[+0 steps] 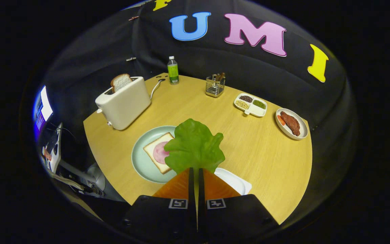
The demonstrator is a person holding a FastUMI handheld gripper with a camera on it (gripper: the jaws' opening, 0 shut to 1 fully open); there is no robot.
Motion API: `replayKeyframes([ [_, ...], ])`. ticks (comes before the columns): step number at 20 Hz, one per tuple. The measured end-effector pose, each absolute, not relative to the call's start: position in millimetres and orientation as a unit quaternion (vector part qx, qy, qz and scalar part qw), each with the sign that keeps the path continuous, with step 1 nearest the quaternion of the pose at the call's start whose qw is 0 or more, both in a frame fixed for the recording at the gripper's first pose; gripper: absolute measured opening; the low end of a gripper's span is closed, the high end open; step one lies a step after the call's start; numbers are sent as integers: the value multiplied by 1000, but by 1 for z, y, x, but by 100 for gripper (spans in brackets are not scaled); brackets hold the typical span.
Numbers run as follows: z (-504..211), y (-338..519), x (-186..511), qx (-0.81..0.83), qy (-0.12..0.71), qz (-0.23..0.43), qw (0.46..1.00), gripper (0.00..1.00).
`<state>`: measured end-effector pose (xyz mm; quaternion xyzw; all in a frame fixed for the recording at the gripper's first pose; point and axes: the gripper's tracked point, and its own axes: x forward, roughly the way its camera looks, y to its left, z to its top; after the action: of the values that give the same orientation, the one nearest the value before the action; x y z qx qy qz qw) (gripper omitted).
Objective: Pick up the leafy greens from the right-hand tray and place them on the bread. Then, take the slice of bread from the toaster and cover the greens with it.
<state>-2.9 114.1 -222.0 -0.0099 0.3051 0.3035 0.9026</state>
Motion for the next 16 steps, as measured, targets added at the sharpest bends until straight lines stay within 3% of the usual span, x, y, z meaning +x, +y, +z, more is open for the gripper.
replayKeyframes([
  [7,-197,169,0,-24,292,342,893,6],
  [16,-235,214,2,-53,339,357,869,6],
])
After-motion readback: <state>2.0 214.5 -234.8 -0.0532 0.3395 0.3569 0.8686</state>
